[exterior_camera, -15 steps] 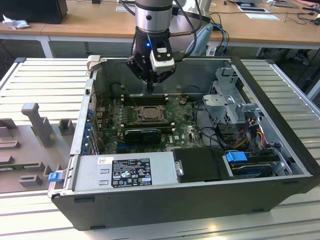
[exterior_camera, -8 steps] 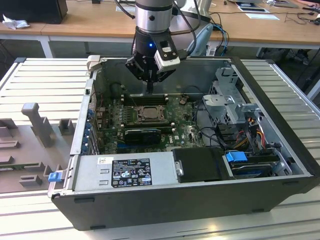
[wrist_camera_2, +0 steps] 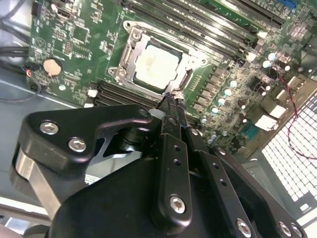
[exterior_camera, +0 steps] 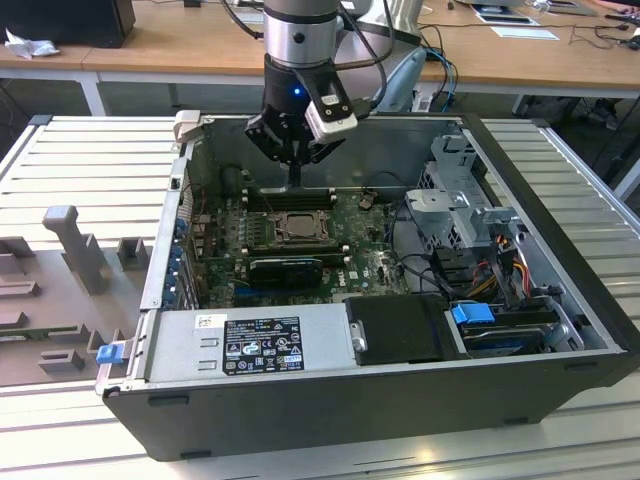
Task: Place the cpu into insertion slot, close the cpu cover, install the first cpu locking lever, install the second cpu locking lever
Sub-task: 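Install the first cpu locking lever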
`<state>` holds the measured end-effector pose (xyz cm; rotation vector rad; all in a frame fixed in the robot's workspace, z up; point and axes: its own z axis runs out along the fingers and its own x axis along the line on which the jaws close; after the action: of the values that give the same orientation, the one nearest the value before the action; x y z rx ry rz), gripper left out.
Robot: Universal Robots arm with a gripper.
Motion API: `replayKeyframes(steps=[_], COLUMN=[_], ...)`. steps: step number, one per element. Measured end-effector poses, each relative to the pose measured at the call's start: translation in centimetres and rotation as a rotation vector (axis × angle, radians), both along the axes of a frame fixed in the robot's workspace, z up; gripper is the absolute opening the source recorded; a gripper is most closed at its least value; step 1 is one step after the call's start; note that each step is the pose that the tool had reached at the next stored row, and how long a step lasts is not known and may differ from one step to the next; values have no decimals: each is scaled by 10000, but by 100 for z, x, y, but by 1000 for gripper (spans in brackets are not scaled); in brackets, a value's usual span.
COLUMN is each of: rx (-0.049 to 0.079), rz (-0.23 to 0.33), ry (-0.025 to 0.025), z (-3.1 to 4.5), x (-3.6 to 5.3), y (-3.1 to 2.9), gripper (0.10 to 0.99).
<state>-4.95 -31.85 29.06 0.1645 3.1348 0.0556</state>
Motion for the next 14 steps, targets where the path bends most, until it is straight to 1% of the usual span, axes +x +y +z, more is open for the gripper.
replayKeyframes(steps=[4, 8, 9, 12, 14], rx=[153, 201, 211, 213, 219], rz=[156, 771, 831, 840, 840], ry=[0, 6, 5, 6, 4], z=[-39, -93, -111, -141, -153], x=[-56, -64, -82, -245, -319], y=[0, 0, 0, 1, 3], gripper=[106, 106, 106, 106, 106])
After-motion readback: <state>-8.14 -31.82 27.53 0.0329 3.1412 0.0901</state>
